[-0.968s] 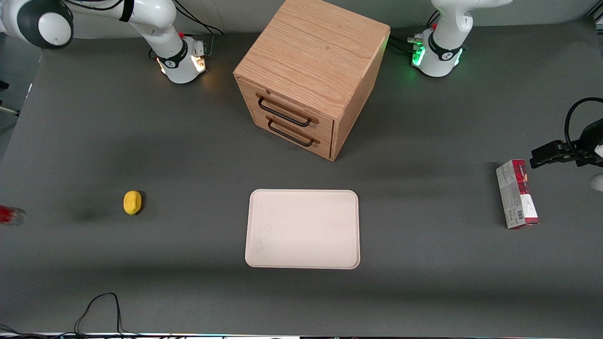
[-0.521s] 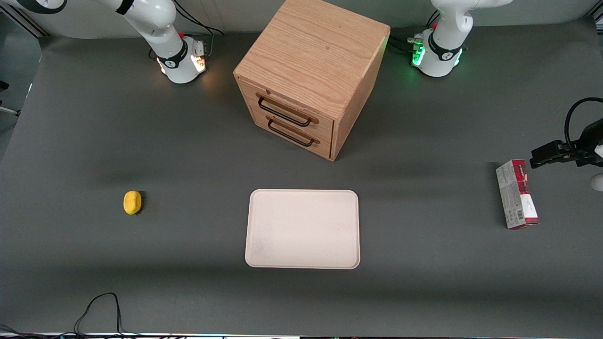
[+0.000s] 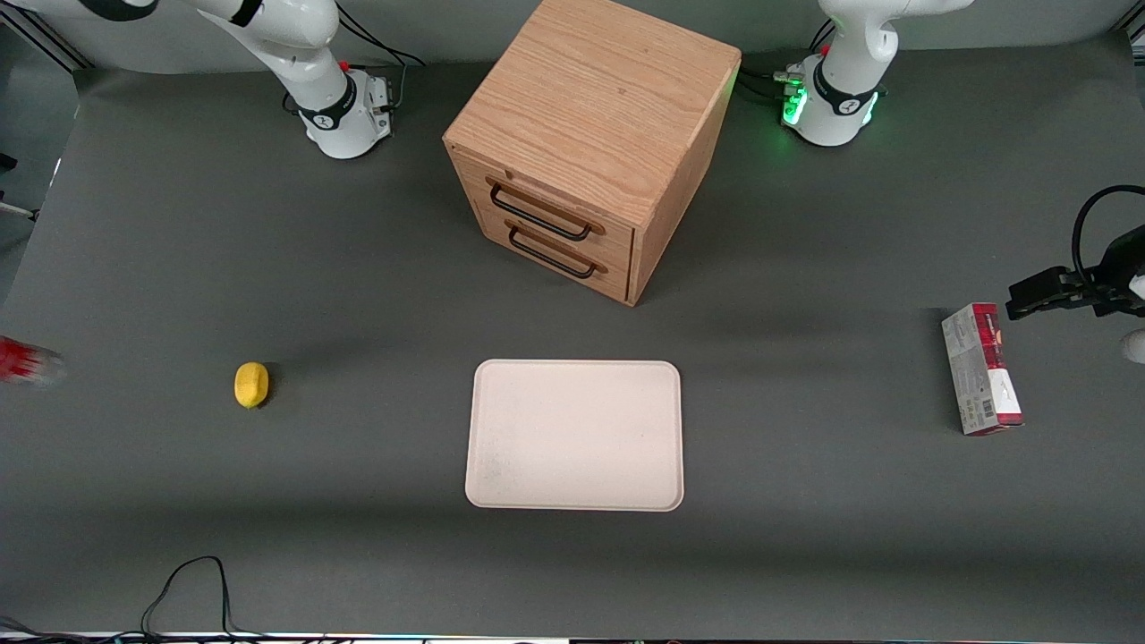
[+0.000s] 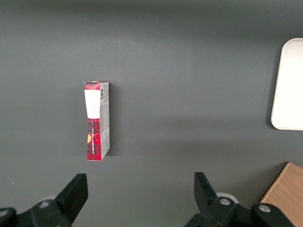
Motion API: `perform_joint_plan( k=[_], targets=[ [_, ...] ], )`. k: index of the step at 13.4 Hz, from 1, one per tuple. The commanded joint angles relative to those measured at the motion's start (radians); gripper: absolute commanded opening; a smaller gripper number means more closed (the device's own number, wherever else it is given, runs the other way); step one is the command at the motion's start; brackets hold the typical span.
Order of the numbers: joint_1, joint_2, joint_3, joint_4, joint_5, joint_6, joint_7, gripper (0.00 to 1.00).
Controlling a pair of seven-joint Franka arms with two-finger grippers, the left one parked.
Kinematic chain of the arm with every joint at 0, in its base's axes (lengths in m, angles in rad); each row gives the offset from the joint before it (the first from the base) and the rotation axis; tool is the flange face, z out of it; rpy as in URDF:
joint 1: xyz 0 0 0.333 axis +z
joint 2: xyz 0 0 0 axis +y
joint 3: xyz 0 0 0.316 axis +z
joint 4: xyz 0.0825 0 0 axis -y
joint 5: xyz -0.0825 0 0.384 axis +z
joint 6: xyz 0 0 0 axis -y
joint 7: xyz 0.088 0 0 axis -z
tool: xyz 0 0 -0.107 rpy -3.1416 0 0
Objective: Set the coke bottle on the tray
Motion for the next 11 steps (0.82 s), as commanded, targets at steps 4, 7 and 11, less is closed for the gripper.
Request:
perform_joint_plan(
  k=[4,7,11],
  targets=[
    [0.398,-0.017,-0.016,-0.036,-0.045,0.043,0.441,0.12],
    [0.560,0.029,-0.017,-0.038,-0.076,0.121,0.629,0.12],
    [0.677,0.071,-0.017,-0.038,-0.091,0.206,0.726,0.12]
  ],
)
